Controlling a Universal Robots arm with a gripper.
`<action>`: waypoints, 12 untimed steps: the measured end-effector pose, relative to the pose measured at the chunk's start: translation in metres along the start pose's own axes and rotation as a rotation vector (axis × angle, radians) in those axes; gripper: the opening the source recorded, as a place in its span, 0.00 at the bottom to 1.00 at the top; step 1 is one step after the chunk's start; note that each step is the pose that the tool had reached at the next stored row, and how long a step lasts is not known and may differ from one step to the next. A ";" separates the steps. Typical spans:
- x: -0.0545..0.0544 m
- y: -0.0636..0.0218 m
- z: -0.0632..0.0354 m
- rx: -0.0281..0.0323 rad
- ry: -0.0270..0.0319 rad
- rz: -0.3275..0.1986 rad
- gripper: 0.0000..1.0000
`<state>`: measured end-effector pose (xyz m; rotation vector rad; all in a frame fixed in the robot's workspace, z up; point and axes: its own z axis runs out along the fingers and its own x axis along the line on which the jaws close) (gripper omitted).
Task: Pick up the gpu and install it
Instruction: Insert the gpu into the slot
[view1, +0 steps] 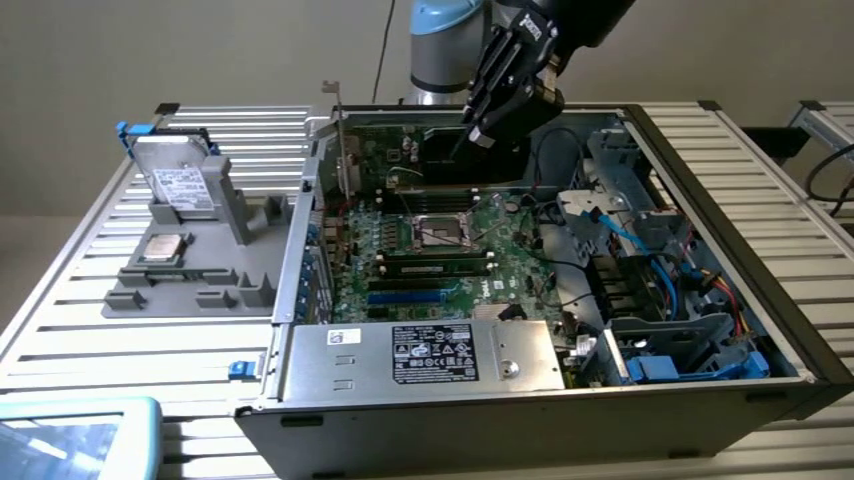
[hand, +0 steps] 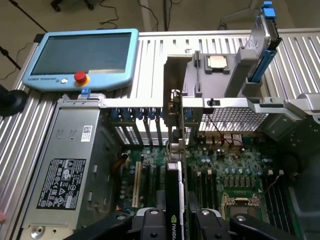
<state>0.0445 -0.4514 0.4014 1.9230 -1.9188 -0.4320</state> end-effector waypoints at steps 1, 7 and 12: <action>0.000 0.0000 0.0000 0.0000 -0.0001 0.000 0.27; -0.014 -0.0026 0.0043 -0.0002 0.0072 0.004 0.27; -0.029 -0.0037 0.0122 -0.0002 0.0093 0.005 0.27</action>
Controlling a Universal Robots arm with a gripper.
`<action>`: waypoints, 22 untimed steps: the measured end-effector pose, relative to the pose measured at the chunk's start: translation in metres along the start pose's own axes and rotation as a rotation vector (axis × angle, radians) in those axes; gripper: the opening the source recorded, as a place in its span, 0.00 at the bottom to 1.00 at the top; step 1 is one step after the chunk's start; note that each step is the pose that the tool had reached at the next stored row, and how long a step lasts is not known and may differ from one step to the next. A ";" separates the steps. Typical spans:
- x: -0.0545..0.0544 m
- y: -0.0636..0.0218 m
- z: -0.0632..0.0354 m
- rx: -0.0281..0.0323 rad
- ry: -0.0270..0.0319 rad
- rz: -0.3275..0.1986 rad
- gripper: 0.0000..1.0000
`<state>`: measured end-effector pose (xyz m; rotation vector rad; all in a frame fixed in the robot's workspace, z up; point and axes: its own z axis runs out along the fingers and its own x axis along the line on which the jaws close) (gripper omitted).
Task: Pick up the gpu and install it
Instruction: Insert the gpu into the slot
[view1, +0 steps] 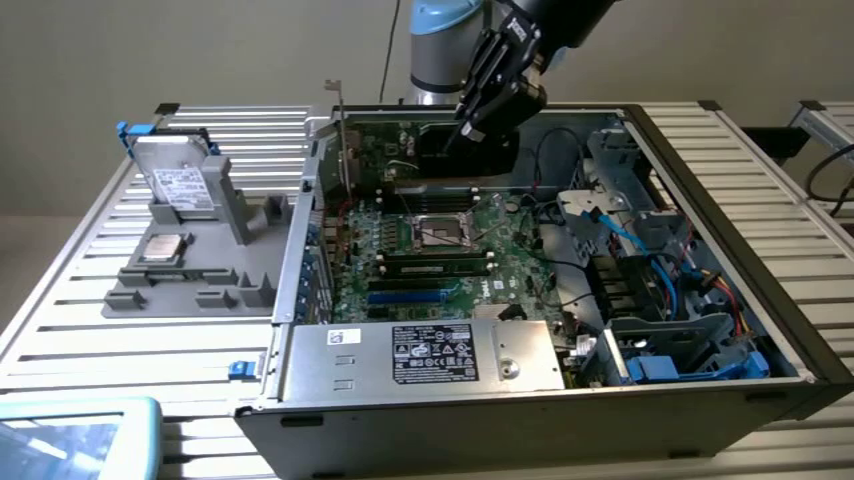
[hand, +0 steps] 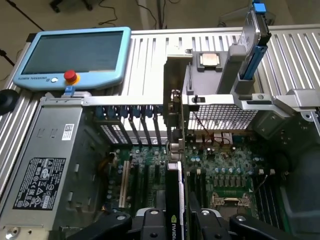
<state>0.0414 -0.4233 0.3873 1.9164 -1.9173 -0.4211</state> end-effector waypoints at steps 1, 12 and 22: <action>0.000 0.0012 0.0027 -0.0001 0.0000 0.000 0.27; -0.002 -0.0008 0.0244 0.0000 -0.0002 0.000 0.27; -0.001 -0.0095 0.0405 -0.0001 0.0000 0.000 0.27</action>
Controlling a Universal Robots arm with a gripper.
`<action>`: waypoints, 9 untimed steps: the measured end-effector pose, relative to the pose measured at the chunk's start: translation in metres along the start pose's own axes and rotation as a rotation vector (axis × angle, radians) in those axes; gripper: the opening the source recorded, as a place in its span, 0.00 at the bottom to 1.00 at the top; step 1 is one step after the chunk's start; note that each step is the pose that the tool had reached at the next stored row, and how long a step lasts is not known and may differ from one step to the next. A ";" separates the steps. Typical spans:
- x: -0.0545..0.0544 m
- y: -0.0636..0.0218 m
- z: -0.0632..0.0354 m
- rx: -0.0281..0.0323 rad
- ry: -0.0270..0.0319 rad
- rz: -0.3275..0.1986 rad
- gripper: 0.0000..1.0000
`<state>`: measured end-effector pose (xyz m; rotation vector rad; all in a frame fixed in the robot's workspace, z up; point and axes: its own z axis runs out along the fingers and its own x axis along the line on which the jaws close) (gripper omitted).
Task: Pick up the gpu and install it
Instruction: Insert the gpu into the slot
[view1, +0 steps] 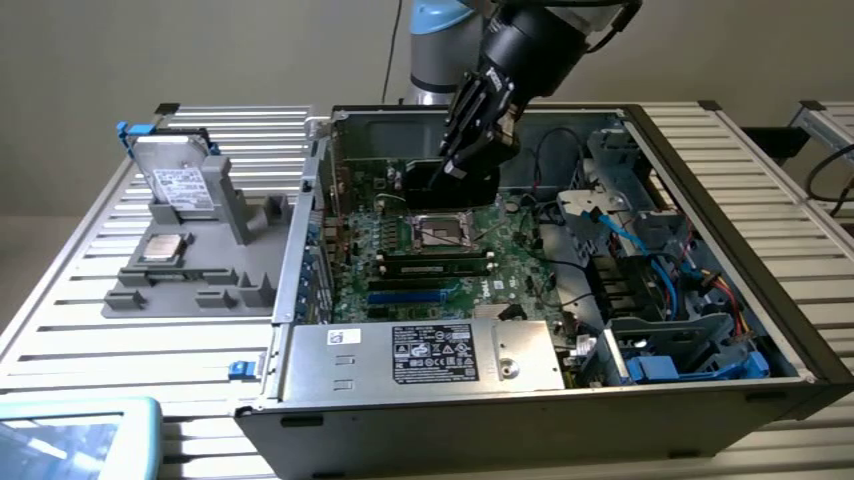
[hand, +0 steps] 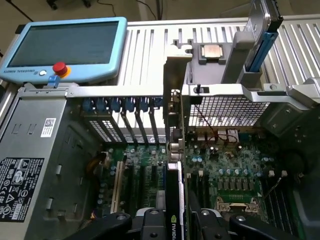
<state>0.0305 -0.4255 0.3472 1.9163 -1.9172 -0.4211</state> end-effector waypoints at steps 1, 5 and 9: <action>0.001 -0.0009 0.0017 0.0000 -0.0001 0.000 0.27; 0.004 -0.0044 0.0082 -0.0002 0.0001 0.000 0.27; 0.013 -0.0083 0.0150 -0.0001 0.0000 0.000 0.27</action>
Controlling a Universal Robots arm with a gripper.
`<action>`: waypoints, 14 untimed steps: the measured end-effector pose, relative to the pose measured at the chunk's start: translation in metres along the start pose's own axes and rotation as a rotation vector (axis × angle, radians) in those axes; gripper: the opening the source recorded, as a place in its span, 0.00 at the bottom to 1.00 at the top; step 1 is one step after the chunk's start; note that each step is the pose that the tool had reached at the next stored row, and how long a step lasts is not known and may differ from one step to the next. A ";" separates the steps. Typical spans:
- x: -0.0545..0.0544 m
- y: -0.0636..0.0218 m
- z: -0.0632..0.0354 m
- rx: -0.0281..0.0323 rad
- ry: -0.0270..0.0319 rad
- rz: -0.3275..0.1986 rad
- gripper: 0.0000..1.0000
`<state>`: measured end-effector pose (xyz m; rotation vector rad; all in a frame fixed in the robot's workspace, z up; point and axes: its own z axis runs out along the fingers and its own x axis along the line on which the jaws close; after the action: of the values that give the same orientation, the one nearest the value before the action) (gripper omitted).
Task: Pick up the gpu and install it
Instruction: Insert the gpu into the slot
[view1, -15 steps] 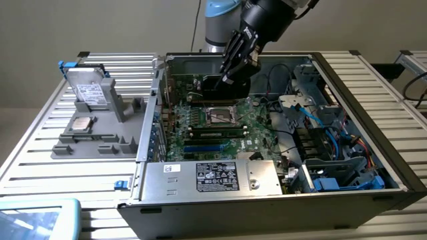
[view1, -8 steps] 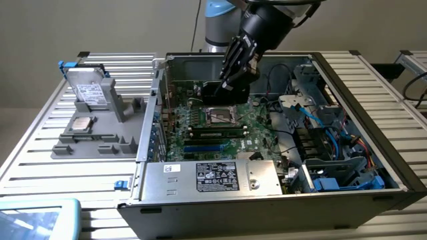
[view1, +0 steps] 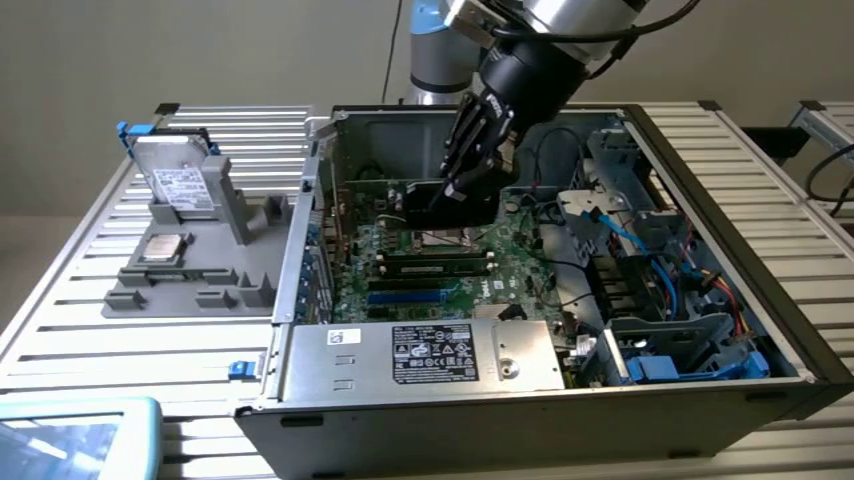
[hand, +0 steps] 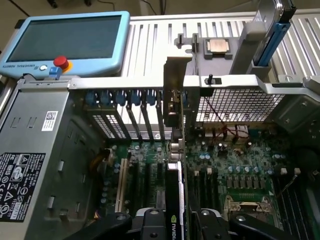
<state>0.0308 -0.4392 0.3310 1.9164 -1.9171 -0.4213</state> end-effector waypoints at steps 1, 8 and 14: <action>0.002 -0.0011 0.0017 0.0000 0.0000 0.000 0.27; 0.005 -0.0081 0.0126 0.0000 -0.0002 0.000 0.27; 0.005 -0.0135 0.0221 0.0000 -0.0004 0.000 0.27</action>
<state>0.0322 -0.4455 0.3054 1.9159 -1.9177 -0.4215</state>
